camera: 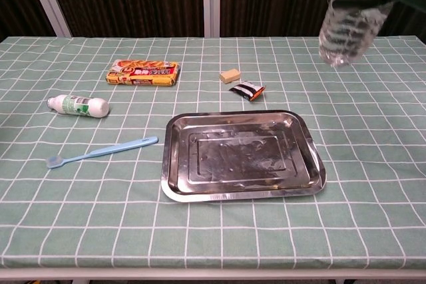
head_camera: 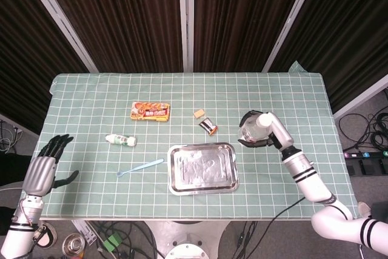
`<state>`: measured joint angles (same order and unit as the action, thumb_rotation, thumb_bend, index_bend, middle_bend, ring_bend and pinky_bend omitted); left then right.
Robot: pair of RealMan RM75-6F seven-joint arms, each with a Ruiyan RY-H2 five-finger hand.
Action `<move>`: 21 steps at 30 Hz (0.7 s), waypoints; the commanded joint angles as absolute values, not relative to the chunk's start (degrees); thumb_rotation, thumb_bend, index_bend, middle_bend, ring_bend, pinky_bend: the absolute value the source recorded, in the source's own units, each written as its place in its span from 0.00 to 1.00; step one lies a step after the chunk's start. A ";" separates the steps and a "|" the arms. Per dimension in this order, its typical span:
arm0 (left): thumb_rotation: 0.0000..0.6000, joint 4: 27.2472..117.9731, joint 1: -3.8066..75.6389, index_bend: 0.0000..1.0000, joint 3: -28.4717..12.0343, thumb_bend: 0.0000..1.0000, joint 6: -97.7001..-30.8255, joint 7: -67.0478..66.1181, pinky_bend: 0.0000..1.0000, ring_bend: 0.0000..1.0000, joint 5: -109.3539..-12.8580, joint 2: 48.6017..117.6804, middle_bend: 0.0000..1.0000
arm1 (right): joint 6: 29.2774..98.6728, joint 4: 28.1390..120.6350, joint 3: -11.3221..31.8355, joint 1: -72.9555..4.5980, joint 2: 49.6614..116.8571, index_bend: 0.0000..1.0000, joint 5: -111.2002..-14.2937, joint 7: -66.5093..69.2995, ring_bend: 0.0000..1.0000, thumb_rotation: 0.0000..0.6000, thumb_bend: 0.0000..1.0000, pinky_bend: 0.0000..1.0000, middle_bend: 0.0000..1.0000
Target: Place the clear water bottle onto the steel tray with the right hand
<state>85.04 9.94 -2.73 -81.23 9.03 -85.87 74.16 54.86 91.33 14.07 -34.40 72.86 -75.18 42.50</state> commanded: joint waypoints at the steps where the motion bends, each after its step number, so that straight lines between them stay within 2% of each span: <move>1: 1.00 85.07 9.88 0.16 -2.64 0.25 -81.25 8.90 0.19 0.09 -85.91 74.00 0.18 | 51.18 86.49 12.28 -33.84 76.34 0.66 -72.81 44.26 0.35 1.00 0.15 0.43 0.54; 9: 1.00 85.53 10.38 0.16 -3.48 0.25 -81.19 9.30 0.19 0.09 -85.54 73.66 0.18 | 61.67 100.41 20.31 -34.99 69.27 0.66 -81.15 42.41 0.36 1.00 0.14 0.43 0.54; 11: 1.00 85.45 10.43 0.16 -3.44 0.25 -81.14 9.33 0.19 0.09 -85.57 73.74 0.18 | 63.42 101.73 20.60 -34.27 68.52 0.66 -81.11 40.98 0.36 1.00 0.14 0.43 0.54; 14: 1.00 85.29 10.30 0.16 -3.17 0.25 -81.07 9.50 0.19 0.09 -85.58 73.86 0.18 | 61.24 99.70 17.29 -33.14 69.68 0.66 -78.23 39.29 0.36 1.00 0.14 0.43 0.54; 17: 1.00 85.11 10.09 0.16 -2.93 0.25 -81.12 9.78 0.19 0.09 -85.57 73.98 0.18 | 53.87 91.01 12.62 -33.21 74.25 0.66 -71.95 38.56 0.36 1.00 0.14 0.43 0.54; 21: 1.00 85.08 9.87 0.16 -2.78 0.25 -81.44 9.77 0.19 0.09 -85.72 73.87 0.18 | 50.07 84.92 9.98 -32.68 78.32 0.66 -69.77 38.97 0.35 1.00 0.15 0.43 0.54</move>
